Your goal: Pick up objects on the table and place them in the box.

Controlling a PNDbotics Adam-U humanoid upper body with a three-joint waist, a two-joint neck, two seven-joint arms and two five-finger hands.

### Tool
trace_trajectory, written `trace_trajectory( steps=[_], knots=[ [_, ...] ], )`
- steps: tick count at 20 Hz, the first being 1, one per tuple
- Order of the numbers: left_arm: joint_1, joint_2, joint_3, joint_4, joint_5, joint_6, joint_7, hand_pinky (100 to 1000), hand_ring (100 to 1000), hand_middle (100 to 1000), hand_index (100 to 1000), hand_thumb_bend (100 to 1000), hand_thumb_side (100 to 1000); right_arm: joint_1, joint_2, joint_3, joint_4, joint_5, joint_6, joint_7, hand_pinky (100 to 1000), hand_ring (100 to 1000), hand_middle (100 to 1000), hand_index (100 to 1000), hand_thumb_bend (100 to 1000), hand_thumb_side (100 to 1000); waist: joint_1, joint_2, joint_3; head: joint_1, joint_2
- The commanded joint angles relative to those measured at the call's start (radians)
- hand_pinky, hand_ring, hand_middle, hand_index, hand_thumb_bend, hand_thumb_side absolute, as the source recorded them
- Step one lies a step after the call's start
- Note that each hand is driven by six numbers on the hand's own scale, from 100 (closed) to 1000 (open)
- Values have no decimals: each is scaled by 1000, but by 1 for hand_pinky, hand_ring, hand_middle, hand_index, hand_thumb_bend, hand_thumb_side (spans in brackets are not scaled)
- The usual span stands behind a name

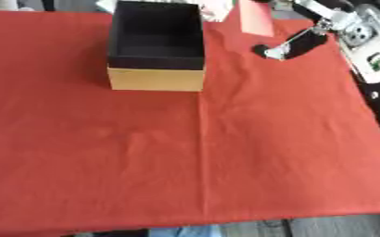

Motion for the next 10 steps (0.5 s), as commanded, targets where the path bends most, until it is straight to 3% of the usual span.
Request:
trace_trajectory(
  steps=[1,10],
  knots=[
    [-19,5,-7,-11,6,-2,-12,881,993,937,936,100,333,-51,1,-22,39,15,1,-16,877,766,377,578,347,100,5,-19,7,-14,6],
    [-37,-7,-32,-10,15,1,-43,881,993,936,936,100,326,-156,74,-43,203,106,12,-101,859,763,382,592,323,100,6,-16,51,-53,6]
  ],
)
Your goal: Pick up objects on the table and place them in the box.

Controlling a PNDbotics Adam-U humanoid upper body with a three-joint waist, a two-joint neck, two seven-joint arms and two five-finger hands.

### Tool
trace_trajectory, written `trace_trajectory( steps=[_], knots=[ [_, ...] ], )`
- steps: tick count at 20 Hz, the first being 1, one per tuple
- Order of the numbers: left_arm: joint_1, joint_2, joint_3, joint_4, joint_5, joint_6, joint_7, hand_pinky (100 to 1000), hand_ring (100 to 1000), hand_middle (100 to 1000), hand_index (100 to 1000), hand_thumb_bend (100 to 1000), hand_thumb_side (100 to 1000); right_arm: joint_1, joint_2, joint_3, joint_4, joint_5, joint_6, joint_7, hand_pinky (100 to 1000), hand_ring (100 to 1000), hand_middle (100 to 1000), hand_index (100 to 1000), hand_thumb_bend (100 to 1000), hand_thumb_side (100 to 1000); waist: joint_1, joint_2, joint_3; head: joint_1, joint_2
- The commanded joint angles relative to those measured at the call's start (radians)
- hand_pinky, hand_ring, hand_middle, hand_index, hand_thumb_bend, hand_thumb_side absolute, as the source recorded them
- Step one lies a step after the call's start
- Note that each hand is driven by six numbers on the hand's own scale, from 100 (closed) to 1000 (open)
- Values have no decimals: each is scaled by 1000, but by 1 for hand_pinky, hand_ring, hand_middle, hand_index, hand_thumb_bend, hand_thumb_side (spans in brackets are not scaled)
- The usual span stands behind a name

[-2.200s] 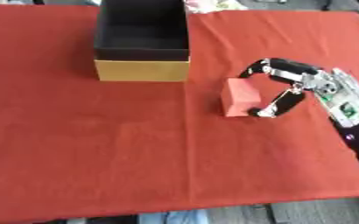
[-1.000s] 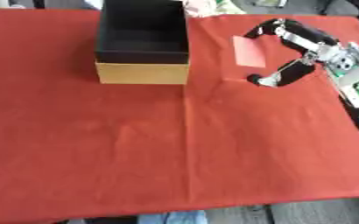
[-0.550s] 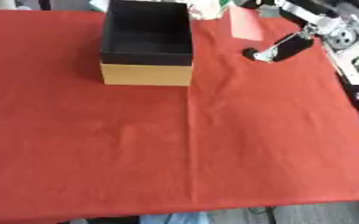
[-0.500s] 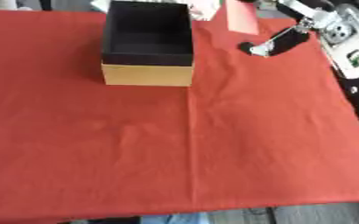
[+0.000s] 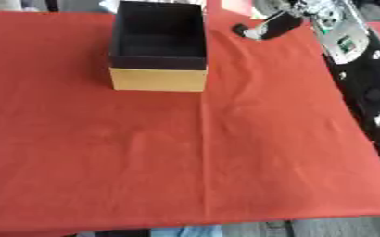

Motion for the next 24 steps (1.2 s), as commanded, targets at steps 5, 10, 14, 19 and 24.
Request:
trace_trajectory(
  steps=[5,10,14,19,24],
  knots=[
    [-31,4,-16,-10,11,-3,-23,880,992,935,936,100,318,-74,30,-23,112,78,14,-89,853,766,401,614,315,100,5,-14,21,-27,6],
    [-40,2,-26,-8,14,-4,-38,880,992,934,935,100,314,-100,64,-25,162,121,20,-133,848,769,418,633,301,100,6,-10,38,-40,6],
    [-46,0,-30,-7,15,-5,-45,880,992,934,935,100,311,-113,92,-20,182,161,28,-167,846,773,458,678,281,100,8,-8,45,-48,6],
    [-50,-2,-33,-7,18,-5,-50,880,992,932,935,100,313,-115,123,-8,194,198,30,-186,845,774,477,710,261,100,8,-7,52,-57,6],
    [-51,-3,-33,-8,18,-4,-52,880,992,932,936,100,315,-108,146,-1,205,223,26,-185,846,781,535,745,268,100,6,-4,56,-60,6]
  ],
)
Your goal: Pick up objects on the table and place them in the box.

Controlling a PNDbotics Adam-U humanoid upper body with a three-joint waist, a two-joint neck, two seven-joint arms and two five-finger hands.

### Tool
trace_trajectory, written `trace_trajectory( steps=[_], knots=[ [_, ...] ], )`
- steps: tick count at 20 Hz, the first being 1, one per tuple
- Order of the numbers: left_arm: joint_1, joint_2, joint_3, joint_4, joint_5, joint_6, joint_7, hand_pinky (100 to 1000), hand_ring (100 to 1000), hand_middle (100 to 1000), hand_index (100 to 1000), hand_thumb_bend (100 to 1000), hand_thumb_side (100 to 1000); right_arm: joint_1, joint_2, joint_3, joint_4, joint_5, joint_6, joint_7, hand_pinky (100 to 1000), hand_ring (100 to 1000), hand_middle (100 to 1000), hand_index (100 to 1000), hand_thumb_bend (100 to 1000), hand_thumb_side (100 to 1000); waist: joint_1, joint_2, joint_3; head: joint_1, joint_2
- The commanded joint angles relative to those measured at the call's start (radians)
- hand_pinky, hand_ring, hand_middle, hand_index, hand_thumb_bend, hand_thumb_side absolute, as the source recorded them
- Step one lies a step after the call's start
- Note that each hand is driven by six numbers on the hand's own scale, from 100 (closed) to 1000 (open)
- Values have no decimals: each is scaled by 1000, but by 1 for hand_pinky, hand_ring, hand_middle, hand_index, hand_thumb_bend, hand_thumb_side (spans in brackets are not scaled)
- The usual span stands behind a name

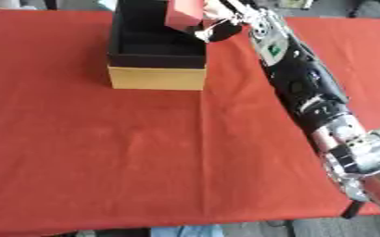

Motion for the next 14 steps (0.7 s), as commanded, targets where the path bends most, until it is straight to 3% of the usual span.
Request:
trace_trajectory(
  steps=[1,6,10,11,14],
  knots=[
    [-17,4,1,-13,5,0,-4,880,992,932,936,100,316,-16,-8,1,-1,23,-4,-4,847,785,560,760,275,100,3,-14,1,-3,6],
    [-17,4,1,-14,5,2,-5,880,992,932,936,100,312,-10,1,6,2,35,-17,-2,860,830,761,900,392,100,-1,-14,-1,-4,6],
    [-15,4,1,-15,4,2,-5,881,992,932,936,100,319,-8,0,7,-1,42,-27,4,863,840,796,917,424,108,-2,-15,-3,-3,6],
    [-15,4,2,-15,4,3,-5,880,988,929,936,100,321,-7,0,7,-1,43,-28,6,878,874,868,961,464,221,-2,-15,-3,-3,6],
    [-13,4,2,-15,4,4,-4,880,987,928,936,100,321,-5,-4,10,-9,63,-31,35,888,890,892,975,487,263,-3,-17,-5,-5,6]
  ],
)
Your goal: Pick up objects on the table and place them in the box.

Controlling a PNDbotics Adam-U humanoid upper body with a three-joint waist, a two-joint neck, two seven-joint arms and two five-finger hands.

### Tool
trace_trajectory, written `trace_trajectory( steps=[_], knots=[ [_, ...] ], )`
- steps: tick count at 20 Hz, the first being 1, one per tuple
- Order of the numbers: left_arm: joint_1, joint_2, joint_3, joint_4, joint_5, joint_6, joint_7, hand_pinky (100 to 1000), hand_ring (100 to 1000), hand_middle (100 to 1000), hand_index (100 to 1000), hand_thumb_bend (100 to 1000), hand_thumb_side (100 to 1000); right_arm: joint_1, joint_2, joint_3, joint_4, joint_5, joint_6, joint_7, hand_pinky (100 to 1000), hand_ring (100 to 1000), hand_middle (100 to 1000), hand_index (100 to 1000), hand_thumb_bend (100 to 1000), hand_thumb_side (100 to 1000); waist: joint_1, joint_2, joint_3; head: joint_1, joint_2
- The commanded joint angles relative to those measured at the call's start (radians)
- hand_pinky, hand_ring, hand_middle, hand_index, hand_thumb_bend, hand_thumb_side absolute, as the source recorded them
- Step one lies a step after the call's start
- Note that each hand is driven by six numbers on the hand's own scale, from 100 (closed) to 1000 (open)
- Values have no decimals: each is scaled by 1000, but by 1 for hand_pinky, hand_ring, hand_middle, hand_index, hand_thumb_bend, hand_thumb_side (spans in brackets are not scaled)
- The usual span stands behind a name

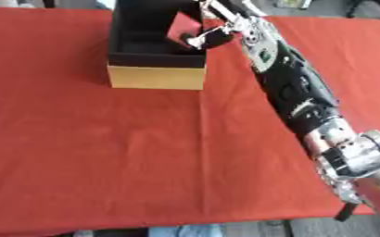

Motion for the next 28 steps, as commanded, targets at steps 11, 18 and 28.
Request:
trace_trajectory(
  steps=[11,18,28],
  knots=[
    [1,6,9,-13,0,3,4,880,987,925,936,100,329,9,-62,1,-150,-103,16,6,865,876,844,956,465,203,2,-28,-22,15,6],
    [14,9,21,-12,-6,4,17,880,988,927,937,100,335,89,-139,-7,-352,-346,128,-40,777,836,766,920,415,100,3,-29,-54,43,6],
    [25,6,38,-14,-13,4,34,881,991,929,937,100,343,290,-240,-66,-655,-640,262,-207,648,777,666,861,245,100,10,-23,-92,67,6]
  ],
)
